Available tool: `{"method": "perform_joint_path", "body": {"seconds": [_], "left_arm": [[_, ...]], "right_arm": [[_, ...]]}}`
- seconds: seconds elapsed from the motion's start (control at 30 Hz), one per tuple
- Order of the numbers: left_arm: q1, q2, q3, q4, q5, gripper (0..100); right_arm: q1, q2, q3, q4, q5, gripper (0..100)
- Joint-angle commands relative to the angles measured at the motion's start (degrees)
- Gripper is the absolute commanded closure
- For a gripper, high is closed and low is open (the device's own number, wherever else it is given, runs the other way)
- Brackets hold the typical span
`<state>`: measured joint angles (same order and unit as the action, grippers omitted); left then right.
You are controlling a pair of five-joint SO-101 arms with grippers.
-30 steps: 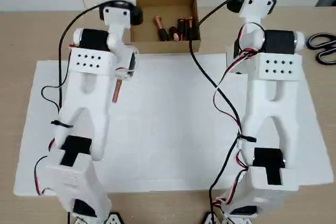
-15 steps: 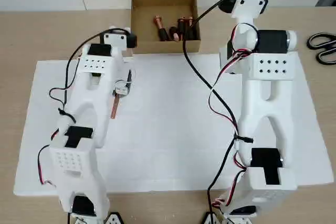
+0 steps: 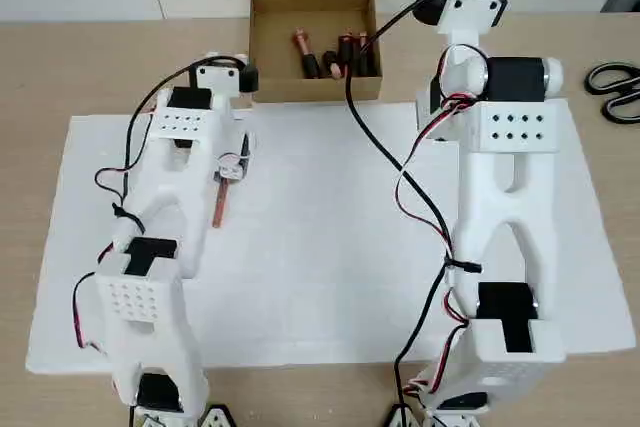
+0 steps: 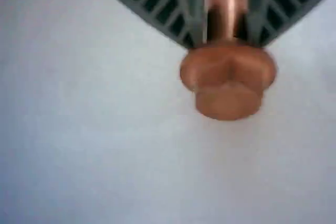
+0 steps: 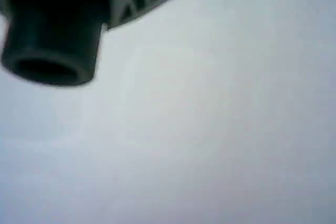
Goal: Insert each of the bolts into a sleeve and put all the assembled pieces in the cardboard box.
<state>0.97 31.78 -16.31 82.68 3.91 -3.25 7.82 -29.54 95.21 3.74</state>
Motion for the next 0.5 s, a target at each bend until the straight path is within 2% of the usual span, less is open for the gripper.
{"method": "perform_joint_path", "body": {"seconds": [0.0,0.37,0.47], "left_arm": [[-0.4,-0.2,-0.1,-1.0,-0.4,94],[-0.4,3.8,-0.5,-2.5,-0.4,95],[-0.3,3.7,-0.5,-2.5,-0.2,98]], "right_arm": [[-0.4,-2.8,-0.3,-0.6,-0.6,99.5],[-0.4,-2.8,-0.3,-0.6,-0.6,99.5],[-0.4,-2.8,-0.3,-0.6,-0.6,99.5]]}}
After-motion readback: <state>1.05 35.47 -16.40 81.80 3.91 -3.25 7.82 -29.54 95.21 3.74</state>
